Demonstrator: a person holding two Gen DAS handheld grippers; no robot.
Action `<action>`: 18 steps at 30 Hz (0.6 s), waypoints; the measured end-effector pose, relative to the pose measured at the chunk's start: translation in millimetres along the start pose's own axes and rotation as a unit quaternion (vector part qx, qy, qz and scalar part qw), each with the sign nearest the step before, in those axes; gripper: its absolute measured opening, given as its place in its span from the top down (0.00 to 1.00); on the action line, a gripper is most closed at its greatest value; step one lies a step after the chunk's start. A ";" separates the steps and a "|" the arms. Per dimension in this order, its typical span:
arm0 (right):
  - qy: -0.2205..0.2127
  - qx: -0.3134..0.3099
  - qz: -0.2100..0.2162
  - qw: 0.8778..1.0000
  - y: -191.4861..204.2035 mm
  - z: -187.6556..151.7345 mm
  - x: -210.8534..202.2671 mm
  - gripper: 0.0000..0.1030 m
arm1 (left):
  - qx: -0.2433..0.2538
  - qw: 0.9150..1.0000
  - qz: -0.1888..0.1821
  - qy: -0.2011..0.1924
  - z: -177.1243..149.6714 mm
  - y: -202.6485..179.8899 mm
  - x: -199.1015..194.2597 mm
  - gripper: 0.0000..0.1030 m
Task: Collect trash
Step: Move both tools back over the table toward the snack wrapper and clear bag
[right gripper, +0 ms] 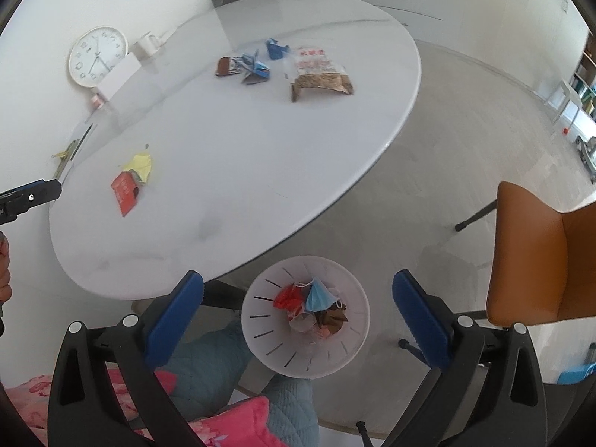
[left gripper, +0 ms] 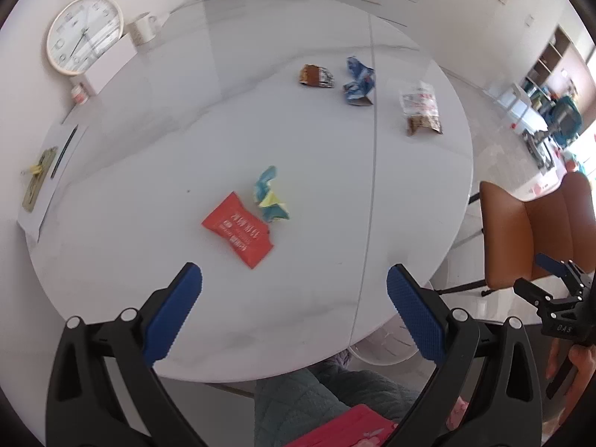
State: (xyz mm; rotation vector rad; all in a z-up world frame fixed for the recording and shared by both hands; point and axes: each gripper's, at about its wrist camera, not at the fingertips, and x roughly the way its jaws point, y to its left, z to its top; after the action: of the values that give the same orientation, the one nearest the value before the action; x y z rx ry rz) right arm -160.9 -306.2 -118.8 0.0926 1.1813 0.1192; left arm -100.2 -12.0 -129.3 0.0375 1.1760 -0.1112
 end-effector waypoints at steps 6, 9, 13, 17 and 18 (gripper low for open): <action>0.007 -0.010 0.003 1.000 14.8 17.1 7.0 0.02 | -0.012 1.000 0.002 0.004 8.7 9.6 5.5 0.07; -0.001 -0.010 -0.005 1.000 21.0 30.1 7.0 0.02 | -0.002 1.000 -0.001 0.000 23.8 11.5 9.5 0.07; -0.020 0.006 -0.015 1.000 30.9 54.2 4.7 0.02 | 0.022 1.000 -0.016 -0.011 52.8 16.3 16.0 0.07; -0.041 0.024 -0.030 0.998 44.8 83.6 7.1 0.02 | 0.058 0.998 -0.035 -0.015 90.7 19.8 33.1 0.07; -0.043 0.028 -0.034 0.998 47.0 89.0 9.3 0.02 | 0.070 0.997 -0.040 -0.014 100.6 20.2 39.2 0.07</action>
State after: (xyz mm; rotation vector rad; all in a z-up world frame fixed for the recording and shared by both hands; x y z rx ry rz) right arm -77.1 -259.2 -87.4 0.1056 1.1011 0.0222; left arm 9.3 -3.4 -127.4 0.1116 1.1400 -0.2633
